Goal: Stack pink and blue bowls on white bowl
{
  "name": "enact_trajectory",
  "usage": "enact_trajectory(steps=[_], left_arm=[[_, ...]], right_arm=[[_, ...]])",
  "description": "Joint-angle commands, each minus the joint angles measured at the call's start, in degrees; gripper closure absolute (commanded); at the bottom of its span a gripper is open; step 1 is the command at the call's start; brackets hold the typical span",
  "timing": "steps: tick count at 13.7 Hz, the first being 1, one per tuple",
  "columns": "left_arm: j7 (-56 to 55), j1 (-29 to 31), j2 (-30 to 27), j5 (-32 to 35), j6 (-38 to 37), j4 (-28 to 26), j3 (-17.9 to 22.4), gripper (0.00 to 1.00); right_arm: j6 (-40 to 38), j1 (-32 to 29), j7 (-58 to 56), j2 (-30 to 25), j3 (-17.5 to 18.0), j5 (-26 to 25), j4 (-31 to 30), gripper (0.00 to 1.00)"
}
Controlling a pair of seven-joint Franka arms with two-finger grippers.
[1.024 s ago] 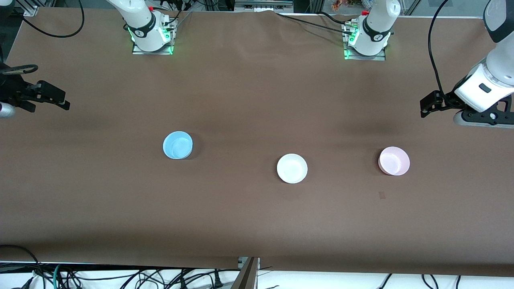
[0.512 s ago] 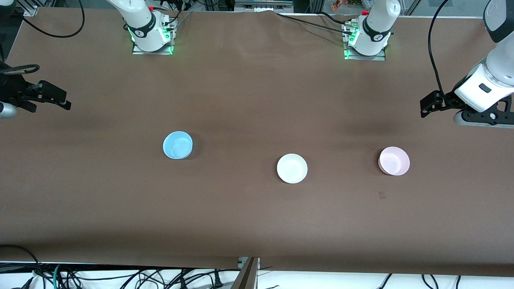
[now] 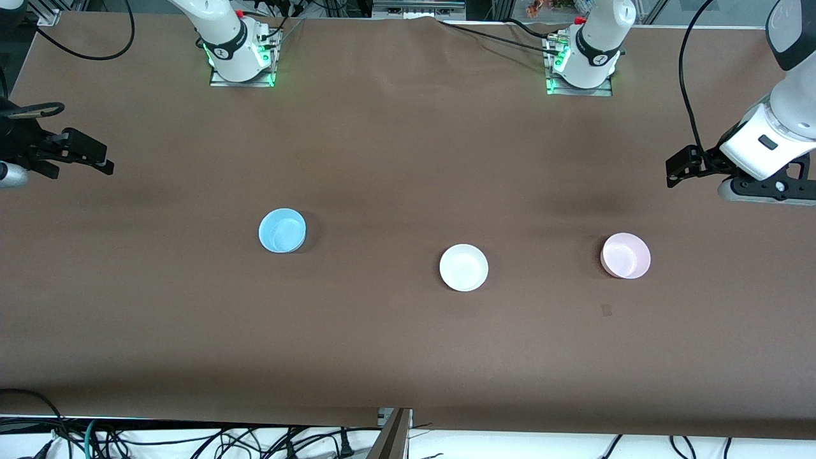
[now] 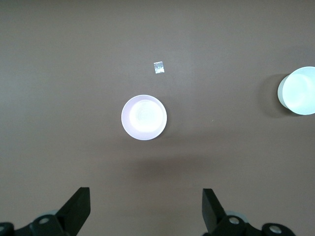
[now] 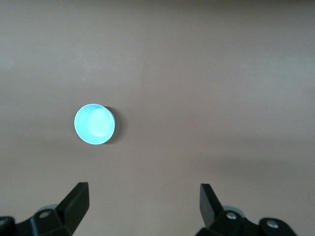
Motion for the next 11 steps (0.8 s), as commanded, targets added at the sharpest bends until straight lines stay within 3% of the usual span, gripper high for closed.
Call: enact_trajectory(steps=[1,11], left_arm=[[0.36,0.37,0.61,-1.49,-1.02,1.4,-0.08,0.0],[0.54,1.51,2.63,-1.4,-2.69,1.4,0.1,0.0]], right_arm=[[-0.28,0.11,-0.33,0.31,-0.07,0.71,0.77,0.0],[-0.28,0.11,-0.33,0.31,-0.07,0.71,0.77,0.0]])
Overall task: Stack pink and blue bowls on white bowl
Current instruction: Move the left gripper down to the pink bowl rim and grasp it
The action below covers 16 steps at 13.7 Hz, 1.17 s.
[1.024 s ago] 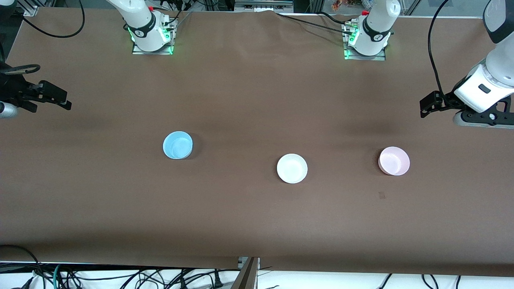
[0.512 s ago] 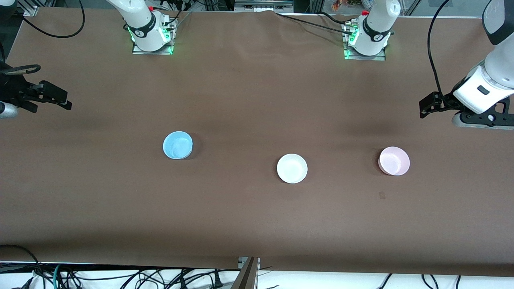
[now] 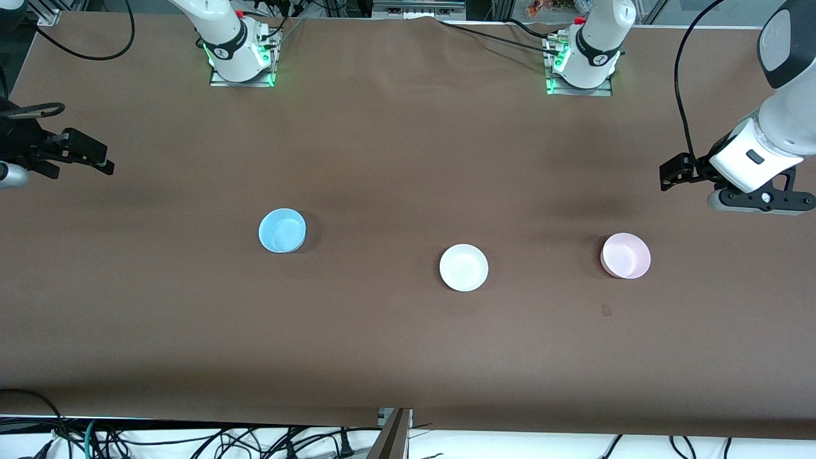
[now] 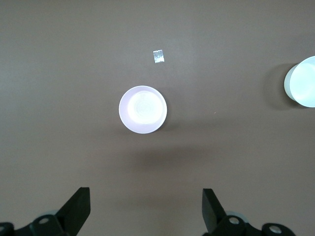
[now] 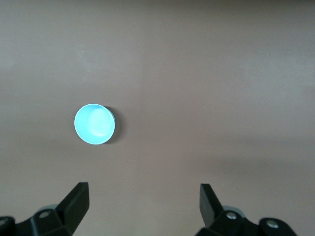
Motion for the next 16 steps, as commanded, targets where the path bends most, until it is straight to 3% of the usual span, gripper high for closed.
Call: enact_trajectory(steps=[1,7,13,16], left_arm=[[0.62,2.07,0.92,-1.05,-2.05,1.49,0.0,0.0],[12.92,10.51,8.02,-0.96,-1.62,1.49,-0.08,0.0],[14.42,12.36,21.38,-0.52,9.44,0.97,-0.08,0.0],[15.64,12.1,24.99,-0.43,15.24,0.35,-0.17,0.0]], right_arm=[[-0.28,0.09,-0.33,0.29,-0.07,0.71,0.77,0.01],[-0.37,0.26,-0.33,0.29,0.02,0.71,0.68,0.01],[-0.36,0.26,-0.33,0.29,-0.07,0.71,0.68,0.01],[-0.72,0.35,-0.33,0.29,-0.07,0.62,0.68,0.01]])
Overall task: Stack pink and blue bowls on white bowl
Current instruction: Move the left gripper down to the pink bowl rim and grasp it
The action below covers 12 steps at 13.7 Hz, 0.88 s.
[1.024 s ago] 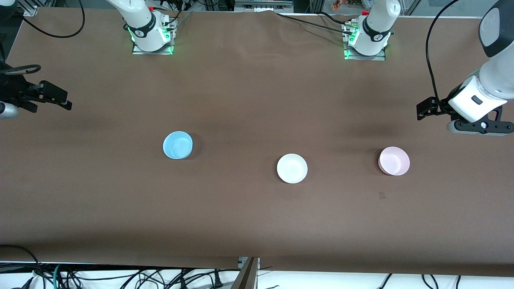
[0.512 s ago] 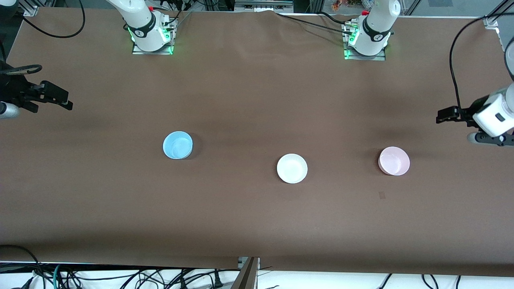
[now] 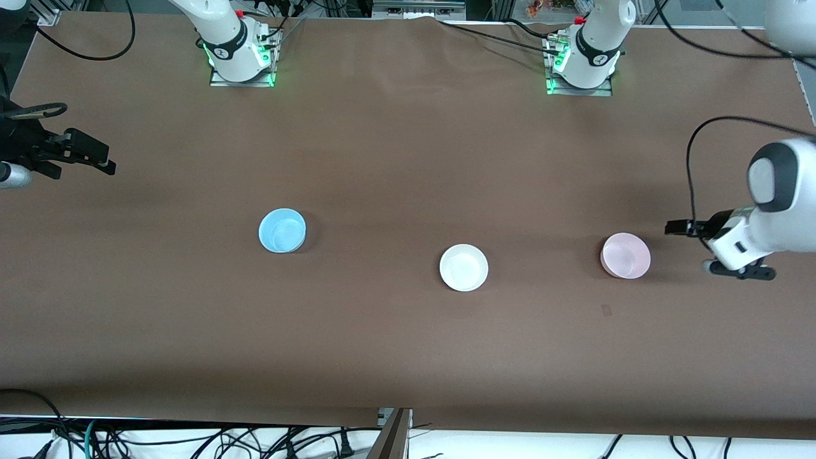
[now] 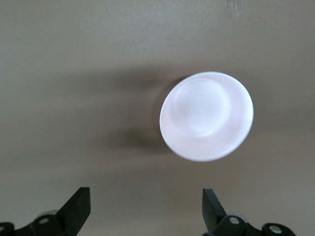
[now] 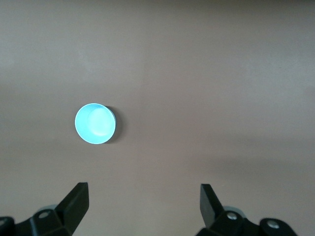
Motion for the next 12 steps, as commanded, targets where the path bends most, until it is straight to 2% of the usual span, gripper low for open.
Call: enact_trajectory(steps=[1,7,8,10,12], left_arm=[[3.16,0.15,2.71,-0.43,3.91,0.7,-0.19,0.0],[3.34,-0.29,8.52,-0.43,10.6,0.44,-0.63,0.0],[3.34,-0.47,9.22,-0.43,10.78,0.44,-0.63,0.05],[3.34,-0.82,9.75,-0.43,10.78,0.44,-0.63,0.49],[4.21,-0.82,9.75,-0.43,10.78,0.44,-0.63,0.76]], right_arm=[[-0.64,0.12,-0.33,0.21,0.01,0.7,0.68,0.01],[-0.73,0.12,-0.33,0.21,-0.08,0.62,0.68,0.0],[-0.73,0.12,-0.33,0.21,0.01,0.7,0.68,0.01],[-0.73,0.12,-0.33,0.21,-0.08,0.62,0.68,0.0],[-0.82,0.12,-0.42,0.21,-0.08,0.62,0.68,0.01]])
